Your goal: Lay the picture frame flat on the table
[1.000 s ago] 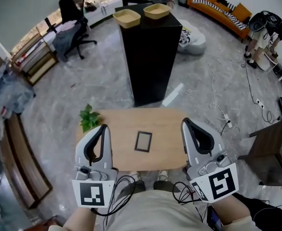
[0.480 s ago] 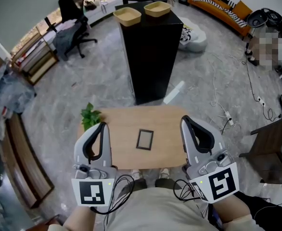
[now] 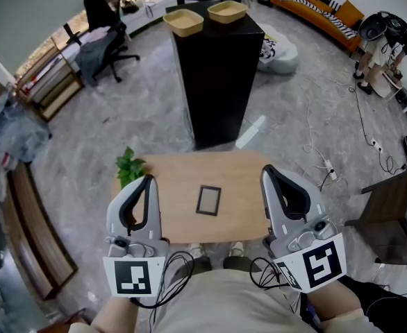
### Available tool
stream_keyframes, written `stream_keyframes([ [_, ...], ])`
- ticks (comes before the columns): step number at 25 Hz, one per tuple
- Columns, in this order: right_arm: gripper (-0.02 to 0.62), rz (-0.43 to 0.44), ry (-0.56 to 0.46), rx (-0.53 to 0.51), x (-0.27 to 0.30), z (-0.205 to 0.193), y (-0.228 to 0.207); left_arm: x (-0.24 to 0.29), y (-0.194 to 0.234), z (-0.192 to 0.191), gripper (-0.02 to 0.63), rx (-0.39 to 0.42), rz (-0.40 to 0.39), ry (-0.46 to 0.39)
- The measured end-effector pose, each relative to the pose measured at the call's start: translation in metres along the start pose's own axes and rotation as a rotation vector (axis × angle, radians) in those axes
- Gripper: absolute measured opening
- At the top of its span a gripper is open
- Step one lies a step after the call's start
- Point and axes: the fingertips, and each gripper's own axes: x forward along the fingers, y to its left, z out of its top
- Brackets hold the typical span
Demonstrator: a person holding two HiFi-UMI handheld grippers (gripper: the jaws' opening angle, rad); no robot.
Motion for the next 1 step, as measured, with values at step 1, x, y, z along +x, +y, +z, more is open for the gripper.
stream_keyframes([
  [1, 0.002, 0.0, -0.002, 0.003, 0.0004, 0.0005, -0.0002, 0.0, 0.0002, -0.0004, 0.02, -0.001, 0.001, 0.002],
])
